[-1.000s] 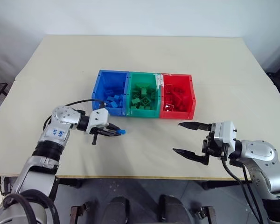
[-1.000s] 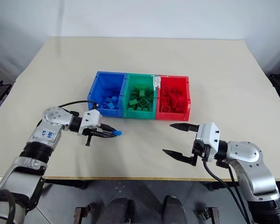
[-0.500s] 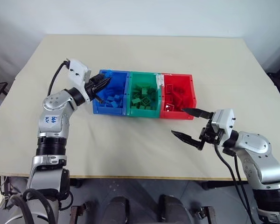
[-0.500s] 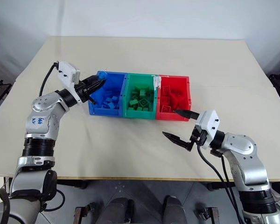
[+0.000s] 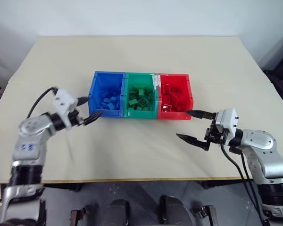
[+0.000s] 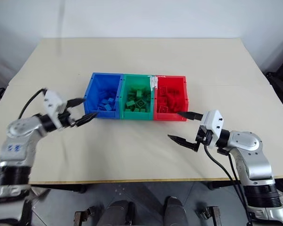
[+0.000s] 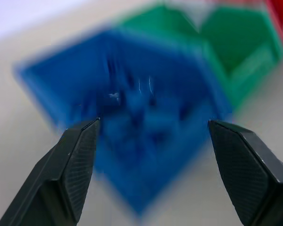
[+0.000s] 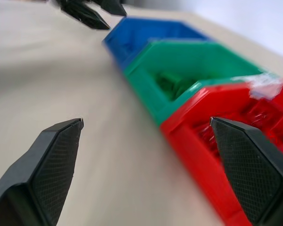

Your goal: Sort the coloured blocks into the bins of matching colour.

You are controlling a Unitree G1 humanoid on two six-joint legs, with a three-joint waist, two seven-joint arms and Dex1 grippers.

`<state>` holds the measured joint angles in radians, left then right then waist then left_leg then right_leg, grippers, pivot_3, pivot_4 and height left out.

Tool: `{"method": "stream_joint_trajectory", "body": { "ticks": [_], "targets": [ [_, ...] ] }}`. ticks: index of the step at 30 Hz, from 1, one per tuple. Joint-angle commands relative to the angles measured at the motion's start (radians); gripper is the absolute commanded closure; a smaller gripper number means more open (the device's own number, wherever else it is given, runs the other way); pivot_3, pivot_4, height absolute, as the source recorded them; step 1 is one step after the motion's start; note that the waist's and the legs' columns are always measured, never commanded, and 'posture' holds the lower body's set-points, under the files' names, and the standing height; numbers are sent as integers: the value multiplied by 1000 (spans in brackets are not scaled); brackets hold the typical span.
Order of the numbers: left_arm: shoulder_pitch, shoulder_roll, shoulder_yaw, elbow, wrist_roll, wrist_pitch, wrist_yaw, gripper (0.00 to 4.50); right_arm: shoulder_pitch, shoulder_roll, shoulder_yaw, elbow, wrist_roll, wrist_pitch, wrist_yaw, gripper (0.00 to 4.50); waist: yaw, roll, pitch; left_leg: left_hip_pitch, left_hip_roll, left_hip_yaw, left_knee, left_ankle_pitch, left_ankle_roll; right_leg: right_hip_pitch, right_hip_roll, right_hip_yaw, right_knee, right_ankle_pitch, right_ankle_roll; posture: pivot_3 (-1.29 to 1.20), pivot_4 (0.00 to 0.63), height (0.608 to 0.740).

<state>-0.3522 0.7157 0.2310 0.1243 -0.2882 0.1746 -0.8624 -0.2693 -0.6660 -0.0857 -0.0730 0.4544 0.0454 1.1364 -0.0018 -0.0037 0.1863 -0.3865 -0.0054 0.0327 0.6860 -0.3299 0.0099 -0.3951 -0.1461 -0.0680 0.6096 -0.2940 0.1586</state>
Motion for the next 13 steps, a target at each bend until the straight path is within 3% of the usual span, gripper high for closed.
{"method": "stream_joint_trajectory", "body": {
  "ticks": [1,6,13],
  "targets": [
    [117,61,89,-101,-41,-87,-78,627,-7,-7,-26,27,40,-34,66,0,0,0,0,0,1,0,0,0,0,0,-1,0,0,0,0,0,150,740],
    [243,101,135,-98,-31,-174,-121,627,12,-23,-29,127,9,-104,144,0,10,0,0,1,2,-1,0,0,1,1,-3,0,0,0,0,0,150,740],
    [270,72,105,-88,-22,-220,-106,627,10,-16,-37,156,23,-100,146,0,6,0,0,1,2,0,-1,-1,1,0,-3,0,0,0,0,0,150,740]
  ]
}}
